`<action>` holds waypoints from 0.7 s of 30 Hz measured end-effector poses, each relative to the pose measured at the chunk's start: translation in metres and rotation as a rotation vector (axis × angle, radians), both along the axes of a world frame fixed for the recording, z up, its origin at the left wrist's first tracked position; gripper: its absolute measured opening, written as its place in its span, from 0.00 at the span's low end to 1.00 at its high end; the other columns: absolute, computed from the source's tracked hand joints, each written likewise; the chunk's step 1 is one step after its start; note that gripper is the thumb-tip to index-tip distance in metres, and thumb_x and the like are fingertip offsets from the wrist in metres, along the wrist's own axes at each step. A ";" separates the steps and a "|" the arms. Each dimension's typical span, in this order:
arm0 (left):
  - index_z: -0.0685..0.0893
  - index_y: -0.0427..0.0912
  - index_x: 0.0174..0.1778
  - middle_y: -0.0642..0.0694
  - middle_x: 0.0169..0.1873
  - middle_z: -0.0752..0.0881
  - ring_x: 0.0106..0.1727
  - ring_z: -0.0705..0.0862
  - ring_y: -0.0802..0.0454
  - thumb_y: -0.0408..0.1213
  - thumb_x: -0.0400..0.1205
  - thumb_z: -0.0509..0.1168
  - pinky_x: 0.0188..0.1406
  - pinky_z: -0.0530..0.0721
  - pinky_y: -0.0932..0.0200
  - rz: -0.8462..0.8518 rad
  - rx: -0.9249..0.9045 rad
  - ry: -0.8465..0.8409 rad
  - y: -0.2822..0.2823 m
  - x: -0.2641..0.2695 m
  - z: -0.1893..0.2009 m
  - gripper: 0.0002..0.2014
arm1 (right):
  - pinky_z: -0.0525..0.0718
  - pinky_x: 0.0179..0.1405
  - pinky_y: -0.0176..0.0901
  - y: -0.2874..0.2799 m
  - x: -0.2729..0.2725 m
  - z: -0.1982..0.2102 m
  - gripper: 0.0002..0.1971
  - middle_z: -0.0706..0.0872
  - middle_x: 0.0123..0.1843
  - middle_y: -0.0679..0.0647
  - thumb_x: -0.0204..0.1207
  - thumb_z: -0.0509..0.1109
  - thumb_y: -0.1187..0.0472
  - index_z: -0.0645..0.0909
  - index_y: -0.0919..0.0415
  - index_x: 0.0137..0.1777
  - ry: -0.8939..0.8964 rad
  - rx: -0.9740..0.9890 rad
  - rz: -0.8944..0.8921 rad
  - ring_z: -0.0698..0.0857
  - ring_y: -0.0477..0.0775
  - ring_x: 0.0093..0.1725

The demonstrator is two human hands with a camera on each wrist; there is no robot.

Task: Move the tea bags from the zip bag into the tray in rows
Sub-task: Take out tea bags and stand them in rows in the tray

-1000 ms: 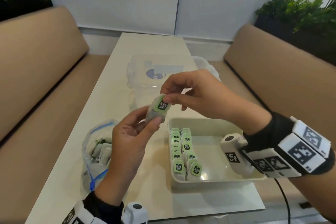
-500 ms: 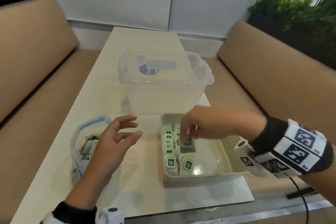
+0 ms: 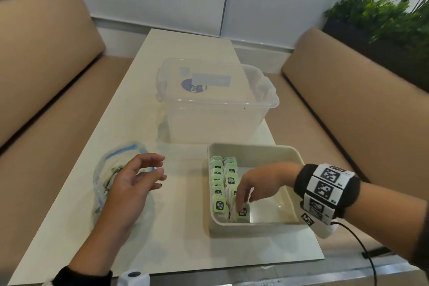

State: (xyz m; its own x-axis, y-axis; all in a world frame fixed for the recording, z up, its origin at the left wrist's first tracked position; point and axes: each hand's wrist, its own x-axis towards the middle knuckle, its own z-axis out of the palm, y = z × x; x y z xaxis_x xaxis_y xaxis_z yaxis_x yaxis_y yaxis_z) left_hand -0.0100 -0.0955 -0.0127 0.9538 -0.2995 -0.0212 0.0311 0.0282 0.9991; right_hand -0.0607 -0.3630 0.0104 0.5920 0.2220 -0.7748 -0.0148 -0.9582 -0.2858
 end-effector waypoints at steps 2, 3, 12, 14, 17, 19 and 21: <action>0.85 0.43 0.48 0.51 0.45 0.85 0.38 0.86 0.61 0.25 0.81 0.63 0.43 0.82 0.64 0.008 0.004 0.006 0.001 0.001 -0.002 0.10 | 0.74 0.69 0.42 0.001 0.000 0.002 0.25 0.83 0.67 0.51 0.75 0.58 0.76 0.83 0.52 0.64 0.005 -0.028 0.011 0.79 0.48 0.66; 0.85 0.43 0.48 0.51 0.45 0.85 0.38 0.86 0.61 0.25 0.81 0.63 0.41 0.83 0.66 0.010 0.005 0.009 0.001 0.001 -0.002 0.09 | 0.74 0.68 0.41 0.002 0.000 0.002 0.26 0.83 0.67 0.52 0.74 0.57 0.76 0.83 0.52 0.65 0.013 -0.030 0.011 0.79 0.48 0.66; 0.86 0.44 0.46 0.52 0.44 0.85 0.39 0.86 0.60 0.26 0.81 0.63 0.46 0.81 0.61 0.015 0.015 0.012 -0.003 0.003 -0.002 0.09 | 0.77 0.56 0.33 -0.001 0.001 0.006 0.23 0.84 0.64 0.51 0.76 0.58 0.75 0.82 0.56 0.64 -0.014 0.037 -0.047 0.81 0.40 0.57; 0.86 0.45 0.46 0.52 0.44 0.86 0.39 0.86 0.60 0.27 0.81 0.63 0.45 0.81 0.61 0.023 0.012 0.015 -0.003 0.006 -0.003 0.10 | 0.78 0.57 0.37 -0.006 0.002 0.012 0.22 0.84 0.63 0.51 0.75 0.57 0.75 0.84 0.57 0.62 -0.069 0.004 -0.066 0.82 0.43 0.57; 0.86 0.45 0.45 0.52 0.43 0.86 0.38 0.85 0.59 0.26 0.81 0.63 0.46 0.80 0.60 0.044 -0.002 0.015 0.002 0.012 -0.004 0.10 | 0.73 0.61 0.40 -0.007 0.002 0.012 0.22 0.79 0.69 0.52 0.79 0.55 0.71 0.82 0.53 0.65 -0.043 -0.276 0.120 0.79 0.55 0.65; 0.86 0.46 0.44 0.51 0.43 0.86 0.39 0.84 0.55 0.26 0.81 0.63 0.47 0.80 0.59 0.069 -0.029 0.008 0.010 0.018 -0.003 0.10 | 0.72 0.67 0.47 -0.003 -0.001 0.003 0.19 0.77 0.73 0.55 0.84 0.55 0.65 0.77 0.55 0.71 0.111 -0.439 0.260 0.76 0.60 0.69; 0.86 0.46 0.44 0.50 0.44 0.86 0.41 0.84 0.51 0.27 0.82 0.62 0.44 0.83 0.61 0.088 -0.053 -0.017 0.020 0.023 -0.001 0.10 | 0.75 0.67 0.51 0.001 -0.003 -0.006 0.19 0.76 0.74 0.54 0.85 0.55 0.61 0.72 0.54 0.75 0.237 -0.499 0.345 0.77 0.63 0.68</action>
State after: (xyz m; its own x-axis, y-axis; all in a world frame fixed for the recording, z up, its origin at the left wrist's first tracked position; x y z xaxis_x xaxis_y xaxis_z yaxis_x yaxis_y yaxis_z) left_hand 0.0133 -0.0754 -0.0140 0.9766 -0.2148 0.0091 0.0089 0.0829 0.9965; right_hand -0.0638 -0.3619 0.0045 0.3514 -0.0518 -0.9348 0.3094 -0.9359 0.1682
